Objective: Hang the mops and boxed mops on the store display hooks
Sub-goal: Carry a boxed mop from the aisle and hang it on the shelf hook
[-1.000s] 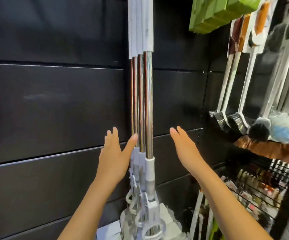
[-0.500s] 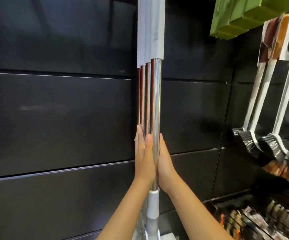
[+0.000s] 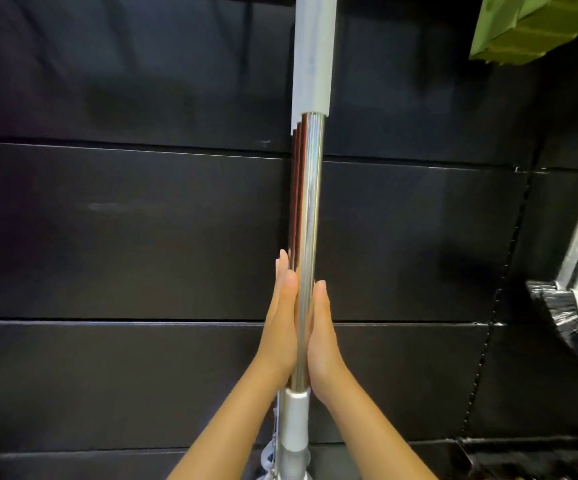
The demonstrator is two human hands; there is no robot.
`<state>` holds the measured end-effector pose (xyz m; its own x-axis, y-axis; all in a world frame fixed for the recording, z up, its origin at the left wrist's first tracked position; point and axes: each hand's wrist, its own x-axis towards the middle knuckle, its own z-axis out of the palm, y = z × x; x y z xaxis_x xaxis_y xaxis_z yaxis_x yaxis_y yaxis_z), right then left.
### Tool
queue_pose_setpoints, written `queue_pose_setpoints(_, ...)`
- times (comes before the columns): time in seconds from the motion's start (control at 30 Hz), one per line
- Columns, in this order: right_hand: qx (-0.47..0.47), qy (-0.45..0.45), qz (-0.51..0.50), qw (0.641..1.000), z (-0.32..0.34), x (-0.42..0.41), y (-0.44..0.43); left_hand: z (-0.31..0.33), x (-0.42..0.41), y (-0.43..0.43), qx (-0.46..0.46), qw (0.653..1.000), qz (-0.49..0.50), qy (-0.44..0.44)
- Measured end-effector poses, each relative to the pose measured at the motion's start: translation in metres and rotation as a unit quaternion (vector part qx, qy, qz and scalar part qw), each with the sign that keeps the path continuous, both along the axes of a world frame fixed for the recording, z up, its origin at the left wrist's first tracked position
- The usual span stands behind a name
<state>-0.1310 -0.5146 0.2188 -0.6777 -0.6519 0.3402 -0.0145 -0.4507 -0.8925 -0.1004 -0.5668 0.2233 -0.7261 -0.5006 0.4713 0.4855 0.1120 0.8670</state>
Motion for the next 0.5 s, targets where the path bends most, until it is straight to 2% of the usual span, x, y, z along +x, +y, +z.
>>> queue_pose_setpoints(0.17,0.025,0.127,-0.07,0.989,0.029,-0.012,-0.008,0.035,0.001,0.0,-0.109,0.993,0.036,0.013)
queue_pose_setpoints(0.3,0.002,0.146,-0.066,0.987,0.036,-0.015,-0.014,0.041,-0.004,-0.001,-0.094,0.995,0.004,0.027)
queue_pose_setpoints(0.5,-0.031,0.104,-0.015,0.994,0.026,-0.026,-0.02,0.034,-0.007,-0.004,-0.034,0.999,-0.031,0.019)
